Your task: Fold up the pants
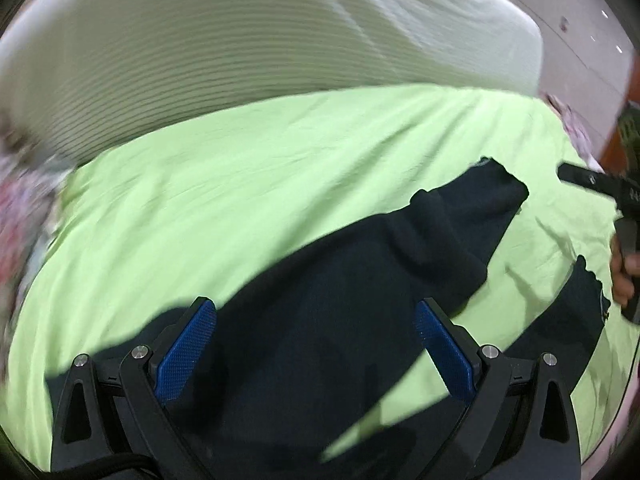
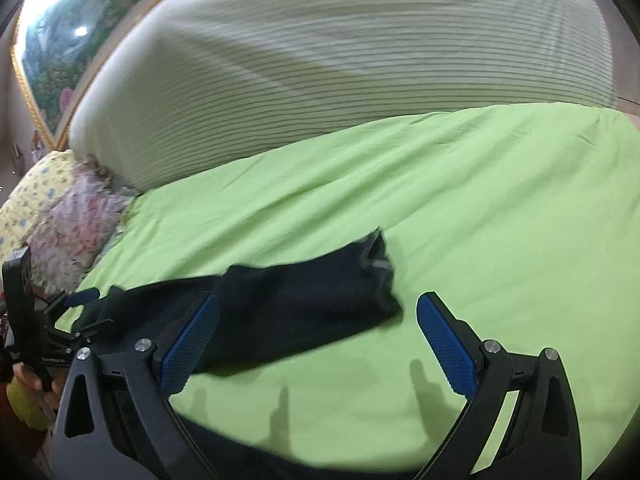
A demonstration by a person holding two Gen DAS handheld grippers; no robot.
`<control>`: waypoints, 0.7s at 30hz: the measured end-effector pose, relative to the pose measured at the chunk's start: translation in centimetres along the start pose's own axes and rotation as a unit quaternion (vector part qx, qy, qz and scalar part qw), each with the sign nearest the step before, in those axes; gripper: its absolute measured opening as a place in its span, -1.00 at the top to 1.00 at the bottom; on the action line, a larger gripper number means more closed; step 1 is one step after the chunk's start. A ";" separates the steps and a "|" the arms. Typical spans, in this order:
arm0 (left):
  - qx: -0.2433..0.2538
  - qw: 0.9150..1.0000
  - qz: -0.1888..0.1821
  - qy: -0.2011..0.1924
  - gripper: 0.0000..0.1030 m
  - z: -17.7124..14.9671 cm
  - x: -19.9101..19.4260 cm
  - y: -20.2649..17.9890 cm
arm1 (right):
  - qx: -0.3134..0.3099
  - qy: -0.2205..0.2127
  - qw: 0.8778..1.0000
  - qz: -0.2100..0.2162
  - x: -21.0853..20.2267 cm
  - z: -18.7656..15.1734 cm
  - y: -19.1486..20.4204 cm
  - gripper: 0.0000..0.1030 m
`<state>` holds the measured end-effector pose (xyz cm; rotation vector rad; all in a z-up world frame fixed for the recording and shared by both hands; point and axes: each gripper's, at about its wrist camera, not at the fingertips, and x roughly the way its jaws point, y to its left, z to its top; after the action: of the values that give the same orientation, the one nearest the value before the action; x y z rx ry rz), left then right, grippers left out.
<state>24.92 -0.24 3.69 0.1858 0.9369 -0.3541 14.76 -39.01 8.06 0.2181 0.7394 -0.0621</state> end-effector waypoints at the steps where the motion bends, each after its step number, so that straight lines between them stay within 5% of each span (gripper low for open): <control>1: 0.011 1.000 -0.006 0.011 -0.94 1.0 1.1 0.2 | -0.002 0.009 1.000 0.001 0.8 0.7 -0.3 -0.92; 7: 0.060 0.996 -0.035 0.059 -0.86 4.1 5.8 -0.2 | -0.018 0.058 0.998 0.005 5.3 3.7 -1.6 -0.92; 11: 0.078 0.993 -0.025 0.088 -0.44 4.3 8.4 -0.2 | -0.027 0.097 0.995 0.019 8.5 4.0 -1.7 -0.92; 14: 0.082 0.989 -0.042 0.117 -0.42 3.7 9.7 0.2 | -0.036 0.114 0.992 0.027 10.1 3.6 -1.7 -0.90; 15: 0.082 0.988 -0.044 0.123 -0.40 3.5 9.9 0.3 | -0.041 0.119 0.992 0.028 10.5 3.4 -1.5 -0.75; 17: 0.087 0.987 -0.050 0.125 -0.24 3.0 10.1 0.4 | -0.052 0.127 0.990 0.017 11.0 2.9 -1.3 -0.14; 18: 0.088 0.987 -0.052 0.121 -0.01 2.9 9.9 0.3 | -0.056 0.129 0.990 0.005 11.2 3.0 -1.4 0.26; 21: 0.086 0.987 -0.072 0.116 0.60 2.4 8.6 0.4 | -0.057 0.113 0.992 -0.005 10.2 3.1 -1.8 0.87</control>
<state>31.54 -2.46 -1.95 0.3238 1.1524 -0.5570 24.12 -41.24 3.09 0.1141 0.9672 -0.0040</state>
